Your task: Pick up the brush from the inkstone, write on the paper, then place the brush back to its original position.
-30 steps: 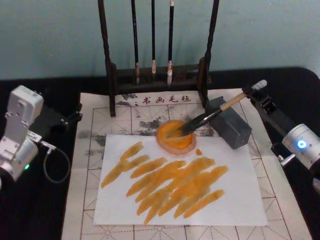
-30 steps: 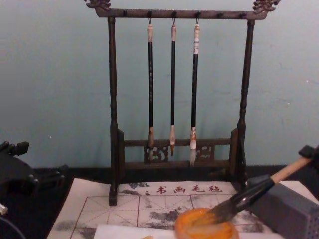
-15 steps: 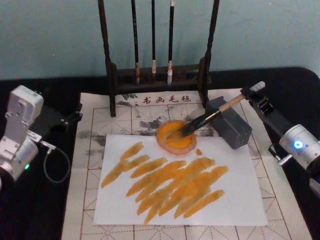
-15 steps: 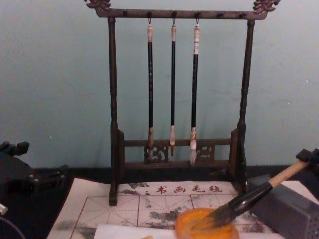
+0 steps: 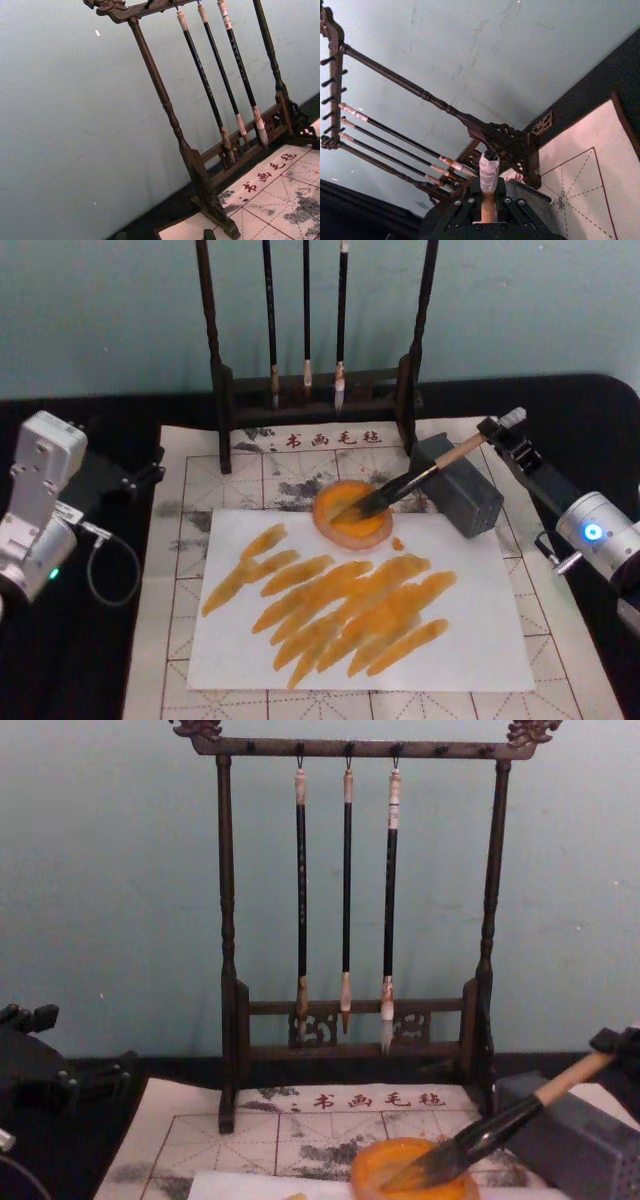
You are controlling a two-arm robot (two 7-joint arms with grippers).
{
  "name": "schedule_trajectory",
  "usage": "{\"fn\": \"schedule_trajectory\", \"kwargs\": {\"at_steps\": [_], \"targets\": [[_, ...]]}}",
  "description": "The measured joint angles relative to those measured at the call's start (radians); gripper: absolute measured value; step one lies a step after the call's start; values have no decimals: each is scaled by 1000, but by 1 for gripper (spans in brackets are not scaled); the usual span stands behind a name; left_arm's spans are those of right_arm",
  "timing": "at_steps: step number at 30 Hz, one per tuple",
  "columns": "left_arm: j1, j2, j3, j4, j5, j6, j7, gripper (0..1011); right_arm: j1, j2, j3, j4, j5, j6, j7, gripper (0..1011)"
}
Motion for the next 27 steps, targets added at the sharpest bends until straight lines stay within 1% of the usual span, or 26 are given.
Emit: {"fn": "schedule_trajectory", "kwargs": {"at_steps": [14,27], "targets": [[0,0,0,0,0,0,0,1001,1,-7,6,7,-18,8,4,176],[0,0,0,0,0,0,0,1001,1,-6,6,7,-18,9,4,176]]}}
